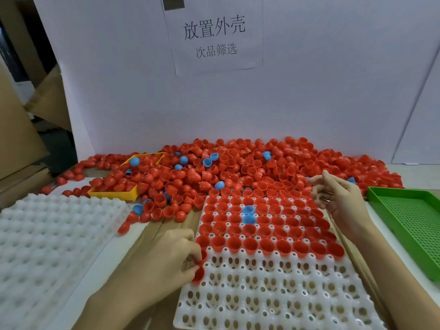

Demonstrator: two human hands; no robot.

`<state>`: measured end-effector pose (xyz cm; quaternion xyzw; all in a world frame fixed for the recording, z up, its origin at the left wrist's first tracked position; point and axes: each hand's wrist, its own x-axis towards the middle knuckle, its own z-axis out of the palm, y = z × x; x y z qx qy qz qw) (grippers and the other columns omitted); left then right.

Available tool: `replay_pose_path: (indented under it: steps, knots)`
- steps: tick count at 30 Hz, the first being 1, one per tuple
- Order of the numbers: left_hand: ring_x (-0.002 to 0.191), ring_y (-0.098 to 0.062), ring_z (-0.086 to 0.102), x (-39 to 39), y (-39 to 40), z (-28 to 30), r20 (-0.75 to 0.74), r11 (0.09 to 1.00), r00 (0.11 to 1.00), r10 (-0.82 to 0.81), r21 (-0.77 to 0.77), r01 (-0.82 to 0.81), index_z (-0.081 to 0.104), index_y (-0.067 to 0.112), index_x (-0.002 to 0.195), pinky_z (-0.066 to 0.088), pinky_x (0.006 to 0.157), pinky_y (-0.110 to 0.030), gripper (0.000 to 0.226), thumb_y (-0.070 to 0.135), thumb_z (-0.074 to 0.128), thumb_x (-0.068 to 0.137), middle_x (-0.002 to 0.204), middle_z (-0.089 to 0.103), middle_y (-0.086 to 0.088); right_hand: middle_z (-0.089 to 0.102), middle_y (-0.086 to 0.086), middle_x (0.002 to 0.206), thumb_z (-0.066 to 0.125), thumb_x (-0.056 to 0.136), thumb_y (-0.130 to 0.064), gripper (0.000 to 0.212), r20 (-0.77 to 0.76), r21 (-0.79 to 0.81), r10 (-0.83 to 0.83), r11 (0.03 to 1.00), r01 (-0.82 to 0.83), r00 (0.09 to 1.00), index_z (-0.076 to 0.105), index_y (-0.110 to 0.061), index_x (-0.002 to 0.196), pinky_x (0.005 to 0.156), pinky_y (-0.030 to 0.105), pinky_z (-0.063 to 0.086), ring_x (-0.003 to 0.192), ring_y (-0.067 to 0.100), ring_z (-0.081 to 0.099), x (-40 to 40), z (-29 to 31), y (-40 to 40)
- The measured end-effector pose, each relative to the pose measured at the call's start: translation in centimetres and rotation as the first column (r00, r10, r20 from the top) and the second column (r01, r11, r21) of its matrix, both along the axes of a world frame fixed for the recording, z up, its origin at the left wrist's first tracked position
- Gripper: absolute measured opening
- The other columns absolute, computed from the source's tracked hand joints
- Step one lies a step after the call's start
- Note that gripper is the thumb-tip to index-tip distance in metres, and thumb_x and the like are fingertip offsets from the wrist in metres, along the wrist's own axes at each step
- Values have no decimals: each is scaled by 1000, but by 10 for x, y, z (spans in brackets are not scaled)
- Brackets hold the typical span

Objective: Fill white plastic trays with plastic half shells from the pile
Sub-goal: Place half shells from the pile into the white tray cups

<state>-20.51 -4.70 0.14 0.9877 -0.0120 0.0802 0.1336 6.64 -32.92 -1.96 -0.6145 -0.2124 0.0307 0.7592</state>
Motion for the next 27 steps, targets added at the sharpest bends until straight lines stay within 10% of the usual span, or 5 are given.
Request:
replay_pose_path:
  steps: [9, 17, 22, 27]
  knots:
    - [84, -2, 65, 40, 23, 18, 165, 983, 985, 56, -182, -25, 80, 34, 87, 51, 72, -15, 7, 31, 75, 92, 82, 66, 20, 66, 12, 71, 52, 109, -33, 42, 11, -14, -35, 999, 35, 999, 76, 0, 98, 50, 19, 48, 57, 15, 58, 3, -1, -2]
    - [124, -6, 44, 150, 27, -31, 289, 919, 921, 262, -367, -146, 65, 23, 129, 38, 108, -26, 31, 38, 58, 103, 126, 53, 12, 69, 9, 71, 52, 110, -26, 34, 134, -146, -192, 967, 211, 972, 78, -20, 89, 54, 23, 50, 57, 15, 61, 13, -13, -4]
    - [124, -3, 41, 170, 29, -48, 327, 889, 905, 274, -445, -108, 63, 22, 129, 33, 110, -26, 30, 37, 54, 105, 127, 52, 14, 72, -10, 86, 49, 108, -25, 22, 371, -419, -419, 721, 552, 829, 64, -39, 101, 70, 45, 61, 73, 14, 70, 28, -28, -8]
    - [121, -8, 47, 179, 31, -53, 353, 869, 884, 307, -483, -109, 66, 21, 122, 38, 108, -28, 23, 32, 55, 105, 119, 57, 12, 66, 1, 125, 52, 99, 6, 37, 549, -486, -372, 587, 648, 749, 69, -21, 117, 91, 23, 46, 111, 15, 63, 38, -35, -7]
